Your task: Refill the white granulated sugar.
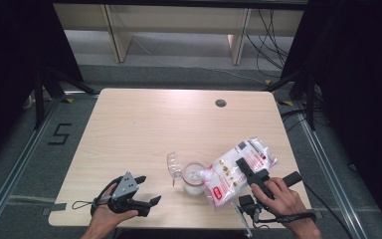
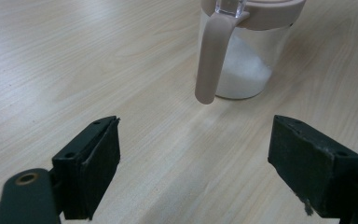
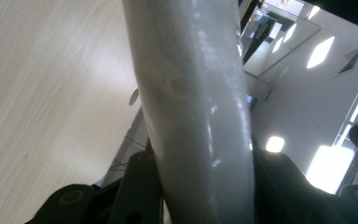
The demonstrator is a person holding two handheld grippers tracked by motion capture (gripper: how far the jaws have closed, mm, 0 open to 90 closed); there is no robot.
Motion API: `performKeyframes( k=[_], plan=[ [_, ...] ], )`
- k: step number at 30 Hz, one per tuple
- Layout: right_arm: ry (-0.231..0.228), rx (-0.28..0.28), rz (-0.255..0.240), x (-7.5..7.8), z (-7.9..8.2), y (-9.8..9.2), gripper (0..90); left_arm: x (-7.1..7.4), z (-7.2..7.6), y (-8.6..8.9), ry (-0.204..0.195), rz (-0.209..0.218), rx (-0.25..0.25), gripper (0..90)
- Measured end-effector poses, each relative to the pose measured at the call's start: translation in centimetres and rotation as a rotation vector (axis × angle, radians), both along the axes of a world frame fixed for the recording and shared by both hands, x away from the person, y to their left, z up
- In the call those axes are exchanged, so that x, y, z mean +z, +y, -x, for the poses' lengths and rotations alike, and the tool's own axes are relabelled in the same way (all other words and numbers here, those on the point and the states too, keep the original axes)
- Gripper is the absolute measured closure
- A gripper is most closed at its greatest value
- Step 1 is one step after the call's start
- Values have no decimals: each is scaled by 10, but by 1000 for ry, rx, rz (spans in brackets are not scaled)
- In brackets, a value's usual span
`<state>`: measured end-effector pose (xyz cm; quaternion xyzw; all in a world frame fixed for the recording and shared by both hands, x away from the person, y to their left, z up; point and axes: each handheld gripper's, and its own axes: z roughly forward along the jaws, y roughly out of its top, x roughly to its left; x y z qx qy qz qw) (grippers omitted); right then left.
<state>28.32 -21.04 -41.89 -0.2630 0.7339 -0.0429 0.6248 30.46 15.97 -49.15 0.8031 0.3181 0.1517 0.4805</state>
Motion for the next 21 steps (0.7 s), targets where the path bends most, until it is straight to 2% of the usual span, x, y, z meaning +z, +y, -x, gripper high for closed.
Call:
performKeyframes(
  k=[10,11,16,18,19,20,21],
  plan=[
    [2,-6,-6,0,0,0,721,0,0,0,-2,-1,-1,163],
    [1,13,15,1,-1,1,721,0,0,0,-4,-3,-3,163],
    [2,12,14,1,-1,1,721,0,0,0,1,0,0,163],
    [4,-6,-7,-1,0,-1,722,0,0,0,2,-1,-2,163],
    [3,-6,-6,-1,0,0,721,0,0,0,-3,-3,-2,163],
    [1,12,17,0,-1,1,721,0,0,0,-4,-2,-3,163],
    [3,10,14,0,-1,1,722,0,0,0,-4,-2,-3,163]
  ],
)
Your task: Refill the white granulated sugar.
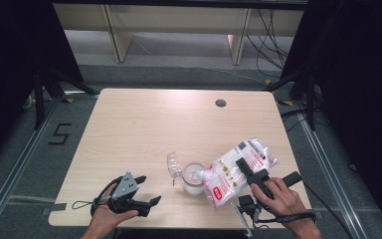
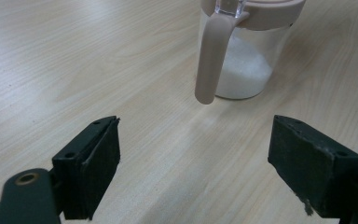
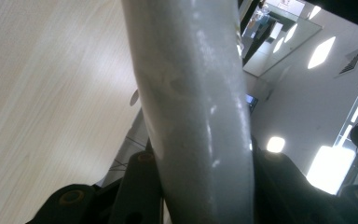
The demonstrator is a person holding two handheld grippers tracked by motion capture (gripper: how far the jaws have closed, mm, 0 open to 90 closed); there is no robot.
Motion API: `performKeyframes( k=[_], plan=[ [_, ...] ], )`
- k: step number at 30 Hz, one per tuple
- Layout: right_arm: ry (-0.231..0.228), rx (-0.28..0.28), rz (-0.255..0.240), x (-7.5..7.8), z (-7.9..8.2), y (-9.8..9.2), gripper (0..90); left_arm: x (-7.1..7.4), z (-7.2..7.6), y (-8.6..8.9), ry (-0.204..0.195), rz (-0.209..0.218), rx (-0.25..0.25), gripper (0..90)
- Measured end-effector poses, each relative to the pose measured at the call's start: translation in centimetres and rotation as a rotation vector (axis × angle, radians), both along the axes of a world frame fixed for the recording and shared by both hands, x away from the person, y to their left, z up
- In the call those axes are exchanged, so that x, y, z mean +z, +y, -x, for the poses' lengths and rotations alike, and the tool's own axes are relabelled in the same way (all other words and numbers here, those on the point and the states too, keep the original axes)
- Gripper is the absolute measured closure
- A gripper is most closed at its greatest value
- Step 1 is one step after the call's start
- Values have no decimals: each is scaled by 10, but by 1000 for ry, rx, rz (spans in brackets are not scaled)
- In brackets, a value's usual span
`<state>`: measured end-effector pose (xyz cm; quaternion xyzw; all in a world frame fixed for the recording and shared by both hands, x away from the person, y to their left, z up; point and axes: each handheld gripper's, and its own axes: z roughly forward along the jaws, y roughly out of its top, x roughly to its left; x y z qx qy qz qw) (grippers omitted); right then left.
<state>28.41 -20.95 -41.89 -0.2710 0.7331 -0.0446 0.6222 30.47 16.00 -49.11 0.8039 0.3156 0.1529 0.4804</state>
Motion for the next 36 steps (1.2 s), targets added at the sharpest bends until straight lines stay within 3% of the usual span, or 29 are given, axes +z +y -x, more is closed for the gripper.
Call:
performKeyframes(
  k=[4,5,14,16,23,36],
  plan=[
    [0,-13,-18,0,1,-1,722,0,0,0,5,2,3,163],
    [-1,4,-1,1,0,0,722,0,0,0,1,-2,-1,163],
    [-4,7,5,2,0,-1,722,0,0,0,0,-3,1,165],
    [0,-18,-17,1,1,-2,722,0,0,0,0,-3,0,165],
    [-10,2,4,4,0,-3,722,-1,0,0,5,-2,0,165],
    [-7,-8,-6,3,1,-3,723,0,0,0,1,-4,-2,165]
  ],
)
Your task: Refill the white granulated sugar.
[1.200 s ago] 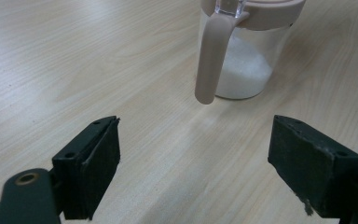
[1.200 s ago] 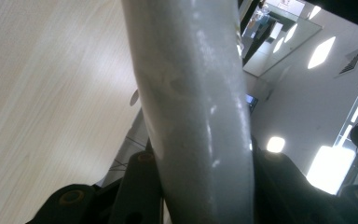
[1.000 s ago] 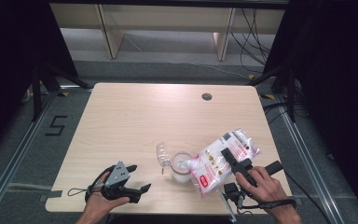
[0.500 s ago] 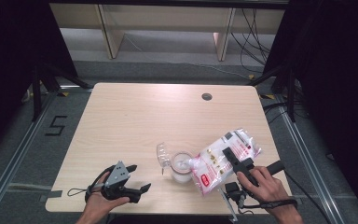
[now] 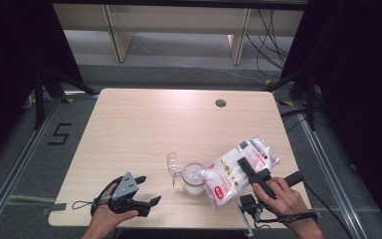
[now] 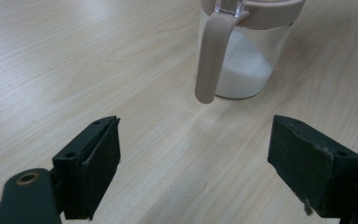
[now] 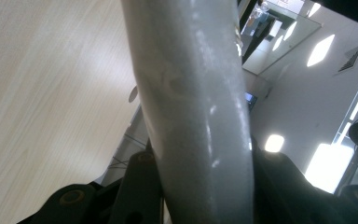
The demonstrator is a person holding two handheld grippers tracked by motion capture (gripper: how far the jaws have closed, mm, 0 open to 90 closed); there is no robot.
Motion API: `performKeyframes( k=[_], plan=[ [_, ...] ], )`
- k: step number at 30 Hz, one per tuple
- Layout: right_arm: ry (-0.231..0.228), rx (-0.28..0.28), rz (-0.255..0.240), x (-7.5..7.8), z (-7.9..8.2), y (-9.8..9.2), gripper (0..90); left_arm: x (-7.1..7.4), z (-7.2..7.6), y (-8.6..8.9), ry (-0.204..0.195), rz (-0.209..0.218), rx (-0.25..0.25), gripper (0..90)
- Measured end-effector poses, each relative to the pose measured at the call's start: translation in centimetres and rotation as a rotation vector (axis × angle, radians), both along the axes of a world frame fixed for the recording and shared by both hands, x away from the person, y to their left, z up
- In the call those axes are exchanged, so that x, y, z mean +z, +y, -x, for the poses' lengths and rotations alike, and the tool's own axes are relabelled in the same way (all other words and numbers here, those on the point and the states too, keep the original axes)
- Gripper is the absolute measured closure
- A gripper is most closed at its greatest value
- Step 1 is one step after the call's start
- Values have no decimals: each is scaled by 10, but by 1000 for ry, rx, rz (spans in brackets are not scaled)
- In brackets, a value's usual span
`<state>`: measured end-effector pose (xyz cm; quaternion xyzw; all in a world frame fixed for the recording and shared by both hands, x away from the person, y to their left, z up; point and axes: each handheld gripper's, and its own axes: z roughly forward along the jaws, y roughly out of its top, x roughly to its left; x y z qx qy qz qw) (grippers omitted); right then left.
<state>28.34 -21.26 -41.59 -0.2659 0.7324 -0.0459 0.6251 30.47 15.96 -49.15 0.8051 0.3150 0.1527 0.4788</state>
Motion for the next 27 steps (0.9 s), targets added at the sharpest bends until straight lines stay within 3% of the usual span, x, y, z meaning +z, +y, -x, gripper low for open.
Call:
performKeyframes(
  k=[7,12,20,22,27],
  plan=[
    [-1,-1,5,1,0,-1,723,-1,0,0,3,7,4,165],
    [1,-4,-1,1,0,-1,724,0,-2,1,-16,-24,-15,165],
    [-4,11,17,1,-1,0,724,0,-2,1,-15,-25,-13,165],
    [7,-9,-10,-1,0,-1,725,0,-2,1,-14,-21,-16,165],
    [2,1,-10,-1,-1,0,725,-1,-2,1,-10,-20,-15,165]
  ],
)
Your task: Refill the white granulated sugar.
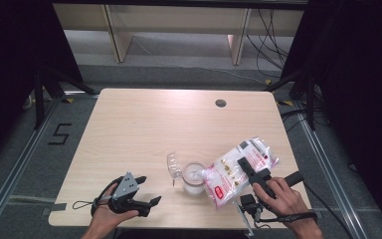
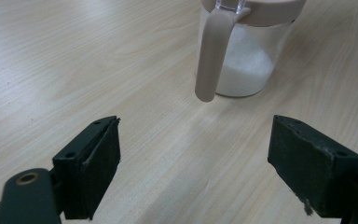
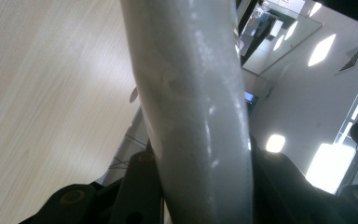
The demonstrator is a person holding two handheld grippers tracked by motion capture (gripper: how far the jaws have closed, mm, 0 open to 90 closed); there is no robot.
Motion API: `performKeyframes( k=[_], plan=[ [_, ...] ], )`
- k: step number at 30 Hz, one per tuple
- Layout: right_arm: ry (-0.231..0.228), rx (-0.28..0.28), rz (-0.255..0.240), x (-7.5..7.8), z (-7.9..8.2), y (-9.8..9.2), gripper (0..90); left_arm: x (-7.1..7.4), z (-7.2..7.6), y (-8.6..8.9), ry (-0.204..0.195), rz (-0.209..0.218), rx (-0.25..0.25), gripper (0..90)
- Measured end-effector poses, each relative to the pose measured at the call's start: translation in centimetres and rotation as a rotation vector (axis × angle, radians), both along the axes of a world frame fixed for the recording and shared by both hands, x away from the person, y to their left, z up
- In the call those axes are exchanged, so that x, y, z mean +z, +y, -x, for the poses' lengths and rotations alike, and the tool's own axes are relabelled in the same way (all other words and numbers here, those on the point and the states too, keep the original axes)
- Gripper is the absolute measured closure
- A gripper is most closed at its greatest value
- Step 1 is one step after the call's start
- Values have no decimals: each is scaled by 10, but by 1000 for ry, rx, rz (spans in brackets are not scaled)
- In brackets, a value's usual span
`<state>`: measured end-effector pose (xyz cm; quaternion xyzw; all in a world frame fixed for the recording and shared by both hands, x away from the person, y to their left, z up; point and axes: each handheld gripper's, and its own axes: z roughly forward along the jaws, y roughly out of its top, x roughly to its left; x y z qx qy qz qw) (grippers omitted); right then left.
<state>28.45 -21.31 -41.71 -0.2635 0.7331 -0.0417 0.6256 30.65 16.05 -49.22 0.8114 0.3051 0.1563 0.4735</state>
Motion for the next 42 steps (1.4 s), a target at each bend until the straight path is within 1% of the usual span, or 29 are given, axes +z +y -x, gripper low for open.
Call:
performKeyframes(
  k=[1,2,7,11,13,16,17,18,20,25,26,27,29,31,33,34,35,36,37,38,39,40,41,42],
  plan=[
    [-1,4,18,1,0,1,725,0,0,0,-2,-2,-2,164],
    [0,-4,14,0,0,0,725,-1,1,-1,20,16,17,165],
    [2,3,15,0,0,1,726,-1,1,-1,21,15,15,165],
    [4,-1,7,0,0,0,728,-1,1,-1,21,14,15,165],
    [-2,15,21,1,-1,1,729,-1,1,-1,20,16,15,165],
    [3,7,18,1,-1,0,731,-1,1,-1,20,16,15,164],
    [5,-7,3,0,0,-1,731,-1,1,-1,20,14,15,165],
    [5,-7,3,0,0,0,732,-1,1,-1,16,12,12,165],
    [-1,15,20,1,-1,1,733,-1,1,-1,20,15,15,165],
    [8,12,6,0,-2,1,737,-1,1,-1,14,13,13,164],
    [19,0,-6,-2,-1,0,738,-1,1,-1,16,14,15,165],
    [11,11,-45,-5,-2,-1,739,-1,1,-1,15,12,12,165],
    [24,19,-37,-5,-3,0,740,-1,1,-1,15,13,12,165],
    [35,19,-63,-6,-3,-1,741,0,1,-1,14,11,13,165],
    [43,25,-68,-6,-4,-1,741,0,1,-1,13,12,13,165],
    [42,41,-65,-6,-5,0,742,0,1,-1,14,13,14,165],
    [58,32,-66,-6,-5,0,742,0,1,-1,13,14,14,165],
    [61,42,-85,-7,-6,-1,743,0,1,-1,13,12,13,165],
    [69,42,-91,-8,-6,-1,745,0,1,-1,14,12,13,165],
    [84,38,-112,-9,-6,-1,746,0,1,-1,14,12,14,165],
    [92,47,-125,-9,-7,-1,746,0,1,-1,14,12,13,165],
    [107,30,-146,-10,-7,0,747,0,1,-1,12,10,15,165],
    [113,48,-169,-10,-9,-1,748,1,1,0,10,2,16,165],
    [128,40,-174,-10,-9,-1,748,1,2,-1,14,12,18,165]
  ],
)
